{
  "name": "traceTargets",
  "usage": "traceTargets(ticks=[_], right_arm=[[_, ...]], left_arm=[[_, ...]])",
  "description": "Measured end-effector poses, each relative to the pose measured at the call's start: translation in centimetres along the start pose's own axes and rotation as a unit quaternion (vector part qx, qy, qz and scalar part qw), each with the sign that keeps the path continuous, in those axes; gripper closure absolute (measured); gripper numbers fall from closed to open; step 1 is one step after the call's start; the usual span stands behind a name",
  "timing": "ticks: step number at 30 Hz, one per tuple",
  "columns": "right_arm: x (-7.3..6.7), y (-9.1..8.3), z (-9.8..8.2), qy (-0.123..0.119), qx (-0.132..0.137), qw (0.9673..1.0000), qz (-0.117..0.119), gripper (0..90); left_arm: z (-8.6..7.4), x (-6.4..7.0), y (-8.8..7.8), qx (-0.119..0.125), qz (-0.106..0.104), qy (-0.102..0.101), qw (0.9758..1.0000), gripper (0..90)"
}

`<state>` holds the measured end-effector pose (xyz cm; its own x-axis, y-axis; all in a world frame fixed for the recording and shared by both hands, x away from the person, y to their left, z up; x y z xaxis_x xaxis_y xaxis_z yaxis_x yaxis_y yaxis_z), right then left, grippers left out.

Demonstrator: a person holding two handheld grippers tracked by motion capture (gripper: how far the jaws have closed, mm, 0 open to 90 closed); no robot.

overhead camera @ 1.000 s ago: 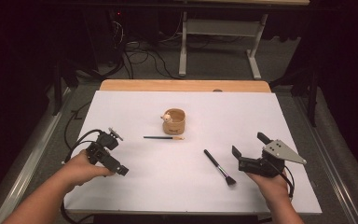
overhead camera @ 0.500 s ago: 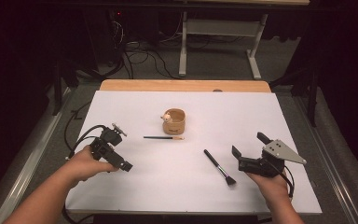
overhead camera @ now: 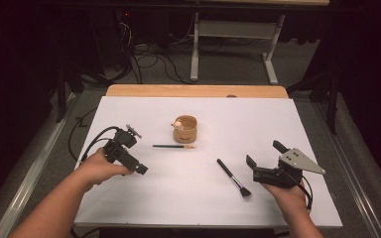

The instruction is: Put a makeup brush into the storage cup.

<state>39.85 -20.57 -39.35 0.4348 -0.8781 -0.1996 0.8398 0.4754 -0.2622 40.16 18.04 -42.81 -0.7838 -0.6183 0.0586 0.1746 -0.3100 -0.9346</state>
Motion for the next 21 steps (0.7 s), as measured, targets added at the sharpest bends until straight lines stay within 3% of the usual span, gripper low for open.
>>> traceTargets(ticks=[7, 14, 21], right_arm=[[0.1, 0.0, 0.0, 0.000, 0.000, 1.0000, 0.002, 1.3], [0.1, 0.0, 0.1, 0.005, 0.001, 1.0000, 0.005, 1.3], [0.3, 0.0, 0.1, 0.008, 0.001, 1.0000, 0.005, 1.3]], left_arm=[[1.4, -0.4, 1.5, 0.027, 0.000, -0.008, 0.9996, 0.5], [2.4, -0.6, 3.0, 0.008, -0.017, 0.008, 0.9998, 0.5], [4.1, -0.9, 2.4, -0.008, -0.017, 0.033, 0.9993, 0.5]])
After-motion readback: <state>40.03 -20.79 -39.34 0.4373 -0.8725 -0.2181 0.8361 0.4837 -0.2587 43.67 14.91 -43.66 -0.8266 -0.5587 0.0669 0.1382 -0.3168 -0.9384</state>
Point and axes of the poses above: each handheld gripper's, and its own axes: y roughly forward along the jaws, z roughly out of its top, x roughly to its right, the point moved 8 cm from there along y, roughly forward along the jaws, and after that the axes turned 15 degrees about y, right-handed, at the moved point
